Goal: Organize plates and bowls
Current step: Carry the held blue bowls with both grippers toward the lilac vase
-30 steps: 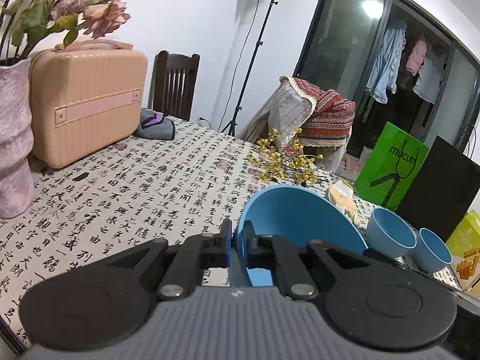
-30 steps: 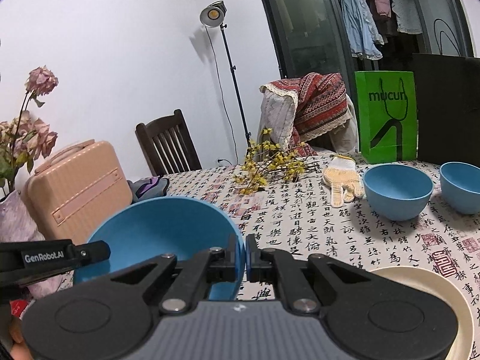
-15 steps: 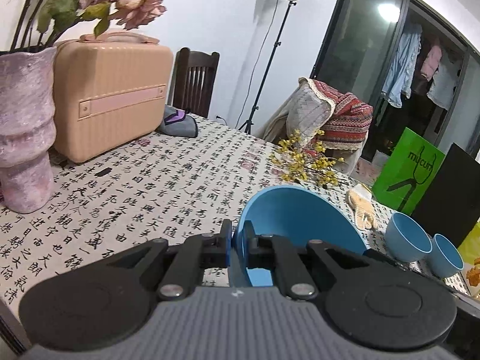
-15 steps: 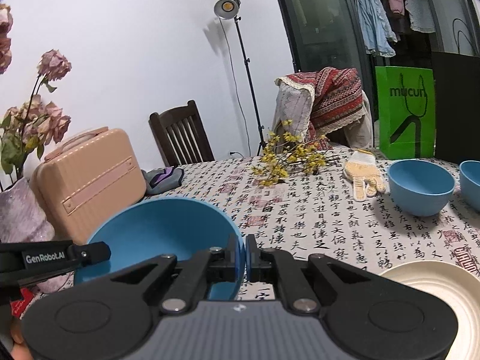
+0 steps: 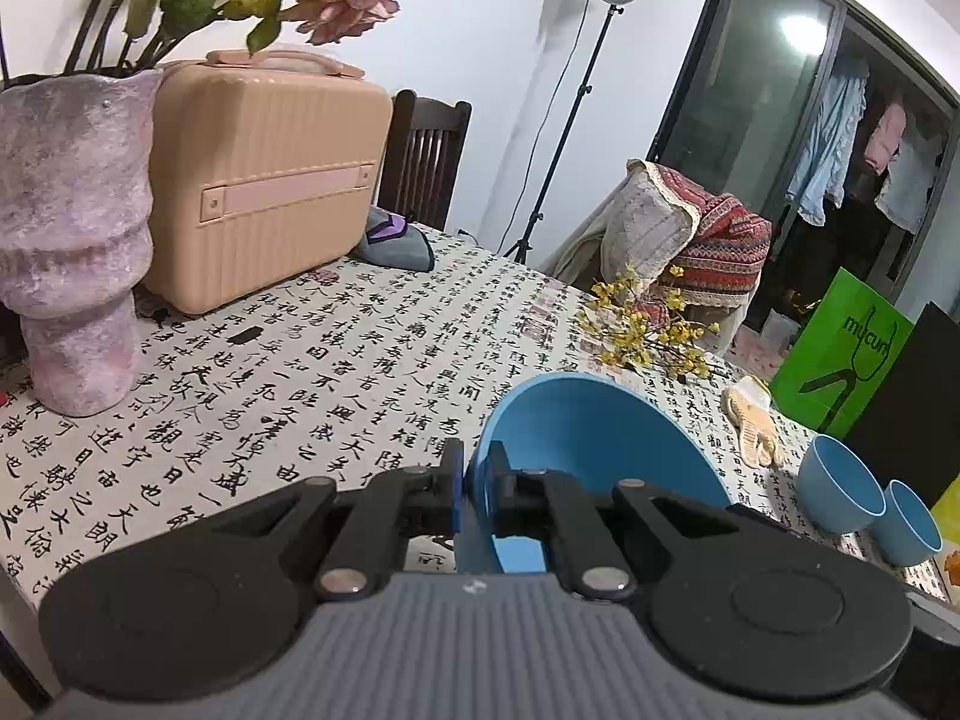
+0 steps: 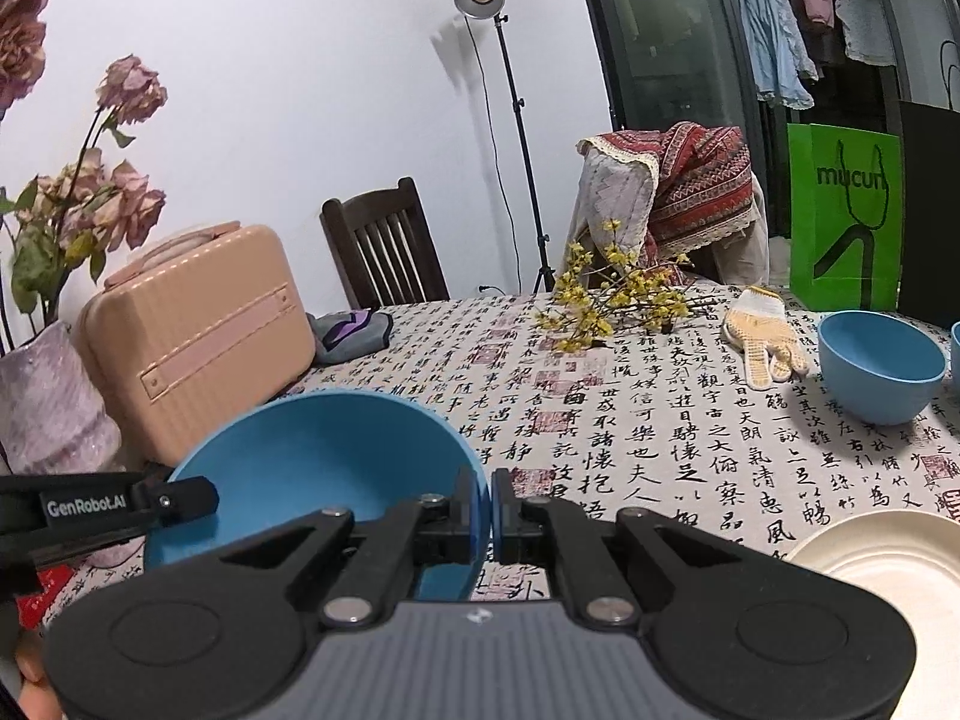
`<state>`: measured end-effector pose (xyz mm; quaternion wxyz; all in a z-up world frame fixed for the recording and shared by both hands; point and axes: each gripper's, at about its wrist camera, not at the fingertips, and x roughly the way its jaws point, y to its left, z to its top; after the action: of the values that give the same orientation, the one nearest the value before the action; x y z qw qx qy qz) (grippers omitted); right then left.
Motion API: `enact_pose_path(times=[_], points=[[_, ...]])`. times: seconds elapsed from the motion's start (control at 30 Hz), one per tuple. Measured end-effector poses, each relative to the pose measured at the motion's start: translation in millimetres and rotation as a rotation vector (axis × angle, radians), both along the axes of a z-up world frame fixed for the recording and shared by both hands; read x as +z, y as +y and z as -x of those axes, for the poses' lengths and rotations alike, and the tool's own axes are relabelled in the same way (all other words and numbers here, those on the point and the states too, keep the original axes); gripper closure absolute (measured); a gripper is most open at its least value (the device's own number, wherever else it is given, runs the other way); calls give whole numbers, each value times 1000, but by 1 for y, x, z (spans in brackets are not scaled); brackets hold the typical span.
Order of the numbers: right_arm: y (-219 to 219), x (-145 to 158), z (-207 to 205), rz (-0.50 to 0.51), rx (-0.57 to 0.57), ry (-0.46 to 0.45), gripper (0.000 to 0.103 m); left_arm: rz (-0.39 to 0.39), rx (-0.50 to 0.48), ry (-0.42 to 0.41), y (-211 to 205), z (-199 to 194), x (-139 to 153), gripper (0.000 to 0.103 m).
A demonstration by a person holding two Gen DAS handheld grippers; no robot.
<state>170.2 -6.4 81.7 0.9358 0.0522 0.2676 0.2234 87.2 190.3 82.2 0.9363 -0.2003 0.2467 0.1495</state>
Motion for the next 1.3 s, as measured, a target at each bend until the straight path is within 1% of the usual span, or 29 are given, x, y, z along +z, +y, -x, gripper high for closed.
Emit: enact_pose_path(times=[0.77,1.3], points=[[44,-6,9,44,46,14,98,45,51,12,38,14,-9,95],[71,-18,9,78,77,45,98,74,86,33,62,19,-21,95]])
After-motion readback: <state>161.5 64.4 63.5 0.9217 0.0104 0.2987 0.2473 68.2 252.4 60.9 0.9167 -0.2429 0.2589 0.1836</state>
